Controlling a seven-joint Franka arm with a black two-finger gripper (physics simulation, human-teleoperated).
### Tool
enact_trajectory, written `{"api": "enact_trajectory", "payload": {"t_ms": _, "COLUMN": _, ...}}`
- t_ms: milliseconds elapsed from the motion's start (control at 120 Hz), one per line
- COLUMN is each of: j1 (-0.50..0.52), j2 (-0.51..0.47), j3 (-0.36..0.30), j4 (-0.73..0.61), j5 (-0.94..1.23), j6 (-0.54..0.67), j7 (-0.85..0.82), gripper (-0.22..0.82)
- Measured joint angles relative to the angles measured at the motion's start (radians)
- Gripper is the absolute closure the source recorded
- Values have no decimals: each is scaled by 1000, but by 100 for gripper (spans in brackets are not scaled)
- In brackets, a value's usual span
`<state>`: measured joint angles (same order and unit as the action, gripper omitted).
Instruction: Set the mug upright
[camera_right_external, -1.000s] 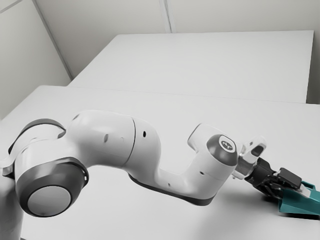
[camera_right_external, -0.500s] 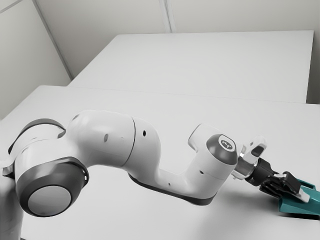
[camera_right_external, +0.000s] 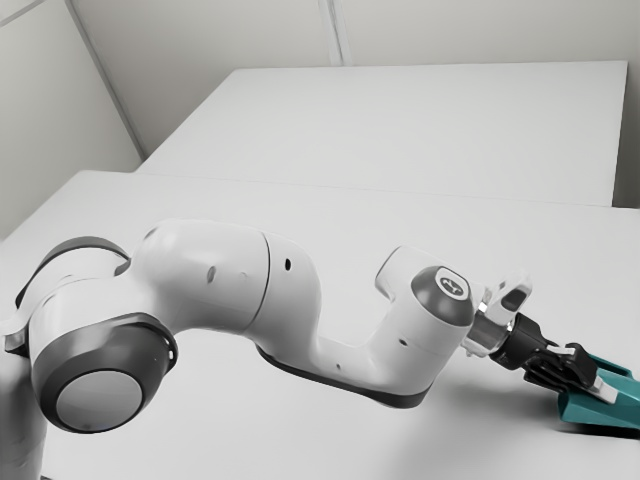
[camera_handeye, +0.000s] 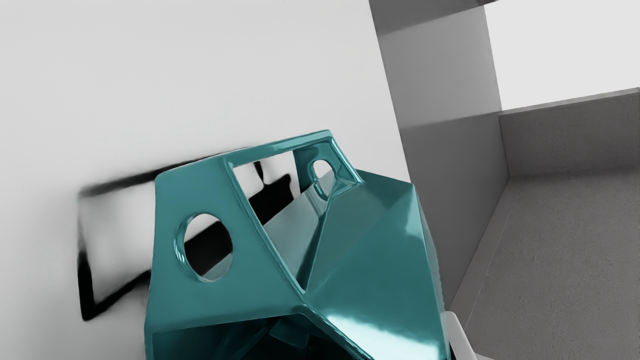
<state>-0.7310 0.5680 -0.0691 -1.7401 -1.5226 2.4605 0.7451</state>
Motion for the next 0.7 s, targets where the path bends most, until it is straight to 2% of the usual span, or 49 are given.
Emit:
{"api": "enact_trajectory", "payload": {"t_ms": 200, "j1": -5, "j2": -24, "j3": 0, "j4": -1, "j5": -11, "j6": -4, "j7": 18, "gripper": 77}}
{"api": "enact_trajectory", "payload": {"t_ms": 333, "j1": -9, "j2": -83, "j3": 1, "j4": -18, "j5": -7, "j6": -4, "j7": 29, "gripper": 78}}
{"api": "enact_trajectory", "payload": {"t_ms": 567, "j1": 8, "j2": -343, "j3": 4, "j4": -235, "j5": 51, "j6": 64, "j7": 36, "gripper": 78}}
{"api": "enact_trajectory", "payload": {"t_ms": 700, "j1": 66, "j2": -451, "j3": 7, "j4": -335, "j5": 317, "j6": 107, "j7": -10, "gripper": 78}}
